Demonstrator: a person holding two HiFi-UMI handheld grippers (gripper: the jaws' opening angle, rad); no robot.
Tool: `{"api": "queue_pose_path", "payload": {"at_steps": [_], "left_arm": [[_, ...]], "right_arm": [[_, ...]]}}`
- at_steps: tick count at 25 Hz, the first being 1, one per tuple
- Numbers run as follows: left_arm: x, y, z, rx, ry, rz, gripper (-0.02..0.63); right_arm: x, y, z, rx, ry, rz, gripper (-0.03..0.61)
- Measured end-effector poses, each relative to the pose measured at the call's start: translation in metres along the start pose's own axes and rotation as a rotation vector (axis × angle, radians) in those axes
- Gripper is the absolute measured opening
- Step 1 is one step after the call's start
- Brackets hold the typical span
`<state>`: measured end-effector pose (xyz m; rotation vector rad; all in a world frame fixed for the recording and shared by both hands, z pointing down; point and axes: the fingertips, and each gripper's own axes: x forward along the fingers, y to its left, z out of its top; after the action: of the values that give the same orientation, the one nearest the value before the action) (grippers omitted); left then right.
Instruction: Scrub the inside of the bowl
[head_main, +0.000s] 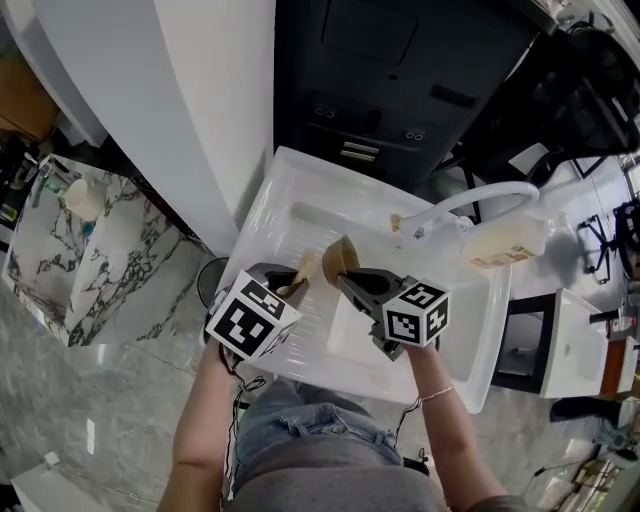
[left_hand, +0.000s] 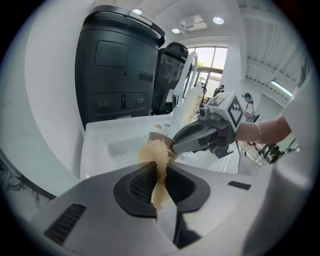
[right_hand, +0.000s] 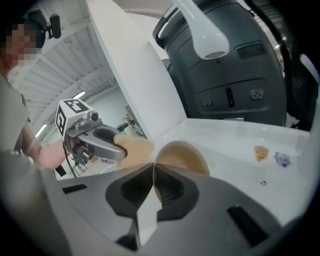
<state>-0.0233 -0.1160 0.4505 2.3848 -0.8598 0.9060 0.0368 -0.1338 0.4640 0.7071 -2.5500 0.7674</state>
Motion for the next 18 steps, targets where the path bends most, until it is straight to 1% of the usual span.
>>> {"api": "queue_pose_path", "payload": {"at_steps": [5,10,18], "left_arm": [[0.002,0.014,-0.006,-0.004,0.012,0.019,0.046],[0.006,0.027,-0.007,-0.024,-0.013,0.009,0.046],[0.012,0.043,-0.014,-0.041,0.004,-0.007,0.046]], "right_arm": [[0.022,-0.001,-0.001,-0.131,0.117,-0.043,0.023],[0.042,-0.004,-0.002,-0.233,0.215,-0.077,0.023],[0.072,-0.011,-0.019,-0.445,0.398,-0.13,0.023]]}}
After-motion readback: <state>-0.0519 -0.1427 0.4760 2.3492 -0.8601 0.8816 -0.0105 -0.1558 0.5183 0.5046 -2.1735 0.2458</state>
